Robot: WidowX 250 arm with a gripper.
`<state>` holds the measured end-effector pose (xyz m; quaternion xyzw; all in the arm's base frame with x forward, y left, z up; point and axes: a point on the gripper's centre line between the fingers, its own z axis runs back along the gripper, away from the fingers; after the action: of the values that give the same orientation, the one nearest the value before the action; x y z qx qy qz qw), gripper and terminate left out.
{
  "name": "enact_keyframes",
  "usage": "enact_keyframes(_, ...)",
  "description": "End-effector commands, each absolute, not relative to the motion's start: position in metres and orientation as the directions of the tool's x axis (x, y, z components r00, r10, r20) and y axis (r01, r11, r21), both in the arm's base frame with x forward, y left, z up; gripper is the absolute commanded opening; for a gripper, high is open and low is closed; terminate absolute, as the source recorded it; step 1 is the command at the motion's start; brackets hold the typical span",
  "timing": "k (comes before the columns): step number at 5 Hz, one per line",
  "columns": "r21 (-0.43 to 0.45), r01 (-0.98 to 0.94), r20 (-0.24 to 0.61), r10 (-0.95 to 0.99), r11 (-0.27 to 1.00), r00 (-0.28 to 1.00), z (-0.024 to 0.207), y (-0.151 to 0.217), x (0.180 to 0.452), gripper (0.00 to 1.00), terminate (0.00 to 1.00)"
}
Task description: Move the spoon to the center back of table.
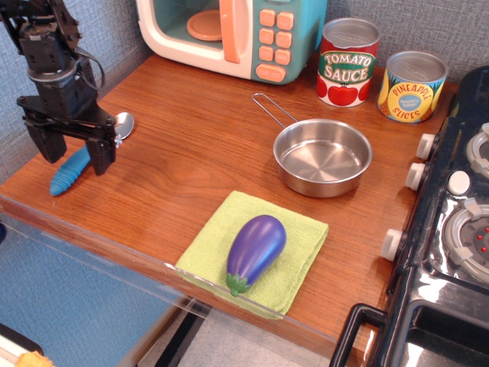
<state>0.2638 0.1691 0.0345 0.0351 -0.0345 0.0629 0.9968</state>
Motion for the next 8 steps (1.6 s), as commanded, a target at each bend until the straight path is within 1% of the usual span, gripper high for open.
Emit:
enact_keyframes(1,0.002,0.054,0.057,-0.054,0.999,0.997,0.03,0.184,0.278,1.0,0.0)
enact_keyframes(2,-0.002,0.075,0.024,-0.074,0.997,0.997,0.017,0.181,0.279,1.0,0.0)
enact_keyframes(3,0.002,0.078,0.009,-0.078,0.997,0.997,0.009,0.174,0.28,0.0,0.0)
enact_keyframes(5,0.031,0.092,-0.001,-0.092,0.995,0.996,0.013,0.163,0.283,0.0,0.0)
enact_keyframes(6,0.039,0.067,0.027,-0.068,0.997,0.997,0.027,0.161,0.282,0.0,0.0)
enact_keyframes(7,0.052,0.006,0.087,-0.01,0.999,0.996,0.051,0.156,0.294,0.0,0.0)
enact_keyframes(8,0.044,0.006,0.118,-0.012,0.999,0.993,0.063,0.136,0.329,0.0,0.0)
